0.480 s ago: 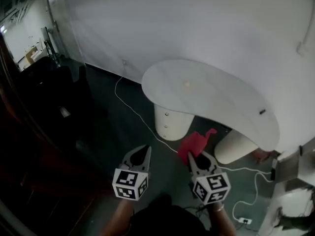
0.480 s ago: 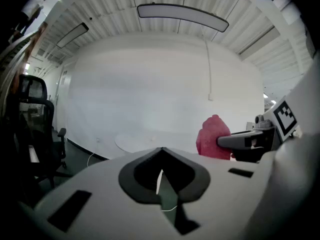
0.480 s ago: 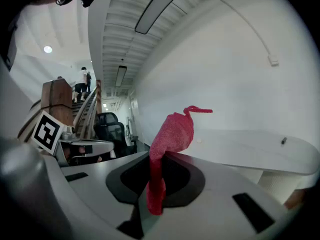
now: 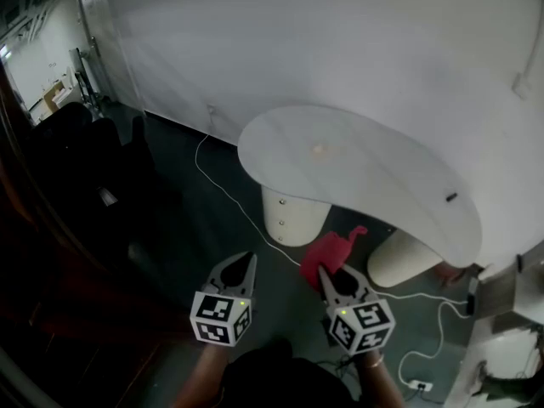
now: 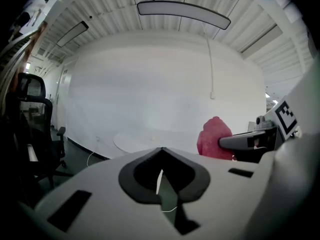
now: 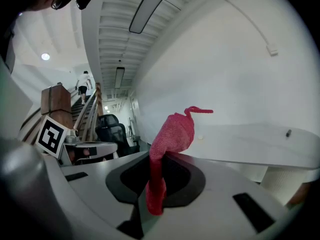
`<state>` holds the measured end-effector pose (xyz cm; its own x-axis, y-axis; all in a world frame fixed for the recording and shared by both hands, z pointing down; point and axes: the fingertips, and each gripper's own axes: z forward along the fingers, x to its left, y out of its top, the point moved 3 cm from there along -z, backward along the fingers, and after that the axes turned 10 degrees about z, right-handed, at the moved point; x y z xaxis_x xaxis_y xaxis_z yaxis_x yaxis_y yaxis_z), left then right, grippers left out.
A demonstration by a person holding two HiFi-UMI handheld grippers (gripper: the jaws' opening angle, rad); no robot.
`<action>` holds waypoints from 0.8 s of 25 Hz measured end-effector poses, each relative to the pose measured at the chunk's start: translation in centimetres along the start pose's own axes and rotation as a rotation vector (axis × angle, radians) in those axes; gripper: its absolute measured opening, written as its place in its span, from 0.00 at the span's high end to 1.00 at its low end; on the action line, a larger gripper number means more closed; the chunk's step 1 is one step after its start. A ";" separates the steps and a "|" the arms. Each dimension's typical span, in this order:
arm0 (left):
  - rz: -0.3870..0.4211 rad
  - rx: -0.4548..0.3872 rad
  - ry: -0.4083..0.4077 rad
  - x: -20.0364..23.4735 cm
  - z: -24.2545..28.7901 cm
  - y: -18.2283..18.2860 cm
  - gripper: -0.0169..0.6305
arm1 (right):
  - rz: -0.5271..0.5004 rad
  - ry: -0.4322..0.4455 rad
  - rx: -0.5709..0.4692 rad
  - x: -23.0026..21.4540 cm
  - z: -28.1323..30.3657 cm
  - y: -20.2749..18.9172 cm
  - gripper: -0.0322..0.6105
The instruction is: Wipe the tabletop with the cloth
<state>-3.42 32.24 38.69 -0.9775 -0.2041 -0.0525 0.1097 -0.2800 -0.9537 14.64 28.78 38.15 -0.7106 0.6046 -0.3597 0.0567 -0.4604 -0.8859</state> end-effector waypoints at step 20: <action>0.002 0.055 0.000 8.5 12.8 0.5 0.97 | 0.077 0.038 0.090 -4.0 13.1 3.3 0.87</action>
<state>-9.35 18.33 41.58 -0.9772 -0.2051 -0.0544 0.1215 -0.3311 -0.9357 8.43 16.33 40.54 -0.6791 0.5889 -0.4383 0.0454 -0.5622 -0.8257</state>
